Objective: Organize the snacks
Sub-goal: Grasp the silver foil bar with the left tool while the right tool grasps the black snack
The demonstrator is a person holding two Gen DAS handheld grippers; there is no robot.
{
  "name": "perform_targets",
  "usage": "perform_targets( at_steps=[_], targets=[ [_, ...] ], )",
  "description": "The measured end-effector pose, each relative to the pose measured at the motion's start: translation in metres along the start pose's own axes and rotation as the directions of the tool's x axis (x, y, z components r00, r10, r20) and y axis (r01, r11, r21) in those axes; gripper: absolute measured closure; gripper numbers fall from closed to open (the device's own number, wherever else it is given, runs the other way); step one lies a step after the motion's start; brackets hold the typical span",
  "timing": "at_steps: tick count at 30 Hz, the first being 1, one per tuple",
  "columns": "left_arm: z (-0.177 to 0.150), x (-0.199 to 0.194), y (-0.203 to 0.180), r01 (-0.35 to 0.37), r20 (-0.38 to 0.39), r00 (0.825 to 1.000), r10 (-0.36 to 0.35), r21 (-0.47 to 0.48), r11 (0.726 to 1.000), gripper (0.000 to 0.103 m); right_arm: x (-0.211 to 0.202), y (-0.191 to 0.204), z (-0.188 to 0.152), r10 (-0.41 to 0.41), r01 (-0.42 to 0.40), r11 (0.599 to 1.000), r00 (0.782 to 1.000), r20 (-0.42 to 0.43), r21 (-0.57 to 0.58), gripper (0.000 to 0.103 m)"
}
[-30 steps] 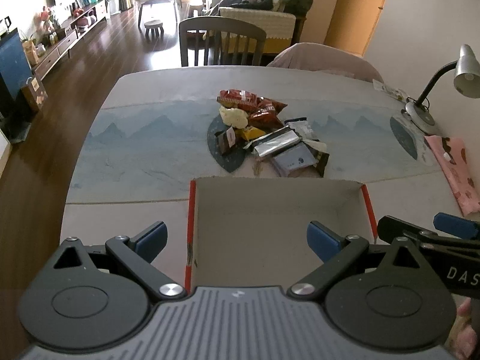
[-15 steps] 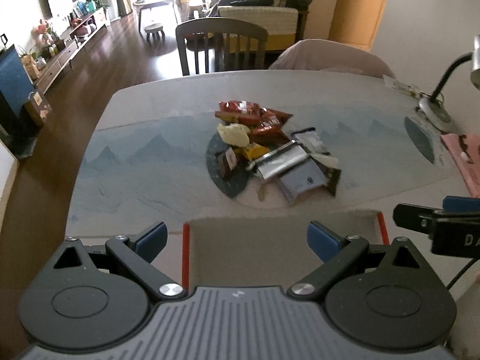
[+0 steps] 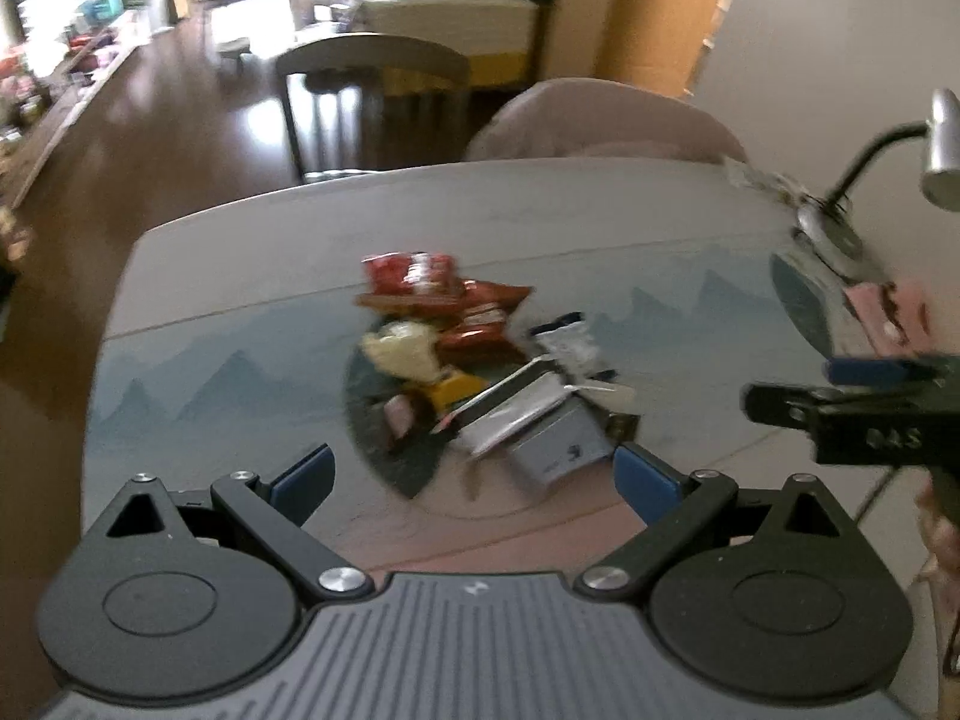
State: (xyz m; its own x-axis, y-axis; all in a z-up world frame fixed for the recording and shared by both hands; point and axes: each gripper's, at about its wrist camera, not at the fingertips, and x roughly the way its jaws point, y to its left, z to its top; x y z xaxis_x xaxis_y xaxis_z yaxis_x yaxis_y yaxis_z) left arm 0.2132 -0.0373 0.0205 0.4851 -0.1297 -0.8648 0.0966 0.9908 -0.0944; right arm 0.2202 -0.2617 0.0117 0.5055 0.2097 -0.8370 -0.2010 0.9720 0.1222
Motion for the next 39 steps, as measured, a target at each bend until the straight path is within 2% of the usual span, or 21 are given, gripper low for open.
perform_targets(
  at_steps=[3,6,9,12,16,20,25,30,33,39],
  targets=[
    [0.016,0.021,-0.006,0.018,-0.014,1.000,-0.017,0.059,0.998,0.004,0.019,-0.005,0.018,0.018,-0.019,0.999,0.999,-0.034,-0.026,0.013],
    [0.027,0.042,-0.015,0.023,-0.019,1.000,-0.021,0.143,0.989,0.004,0.043,-0.006,0.027,0.042,-0.053,0.992,0.995,-0.094,-0.113,0.013],
    [0.033,0.066,-0.022,0.004,-0.022,1.000,0.001,0.224,0.975,0.004,0.069,-0.010,0.030,0.047,-0.074,0.980,0.988,-0.150,-0.182,0.015],
    [0.037,0.094,-0.025,0.020,-0.062,0.998,-0.003,0.283,0.959,0.004,0.092,-0.013,0.026,0.042,-0.092,0.962,0.981,-0.192,-0.257,0.018],
    [0.033,0.126,-0.030,0.044,-0.098,0.995,-0.008,0.367,0.929,0.005,0.118,-0.015,0.013,0.027,-0.109,0.925,0.974,-0.225,-0.363,0.021],
    [0.027,0.153,-0.035,0.083,-0.133,0.991,-0.026,0.442,0.893,0.008,0.140,-0.014,-0.004,0.009,-0.134,0.870,0.967,-0.256,-0.474,0.024],
    [0.021,0.178,-0.038,0.118,-0.173,0.984,-0.033,0.511,0.851,0.012,0.165,-0.014,-0.019,0.015,-0.184,0.821,0.953,-0.301,-0.541,0.029],
    [0.017,0.204,-0.040,0.150,-0.241,0.970,-0.010,0.570,0.808,0.028,0.181,-0.012,-0.025,0.027,-0.222,0.775,0.947,-0.320,-0.592,0.030],
    [0.016,0.216,-0.041,0.161,-0.267,0.964,0.005,0.598,0.785,0.028,0.190,-0.009,-0.027,0.011,-0.224,0.756,0.944,-0.331,-0.615,0.034],
    [0.016,0.235,-0.041,0.180,-0.301,0.953,0.020,0.621,0.763,0.028,0.204,-0.002,-0.031,-0.011,-0.228,0.727,0.939,-0.343,-0.648,0.035]
  ],
)
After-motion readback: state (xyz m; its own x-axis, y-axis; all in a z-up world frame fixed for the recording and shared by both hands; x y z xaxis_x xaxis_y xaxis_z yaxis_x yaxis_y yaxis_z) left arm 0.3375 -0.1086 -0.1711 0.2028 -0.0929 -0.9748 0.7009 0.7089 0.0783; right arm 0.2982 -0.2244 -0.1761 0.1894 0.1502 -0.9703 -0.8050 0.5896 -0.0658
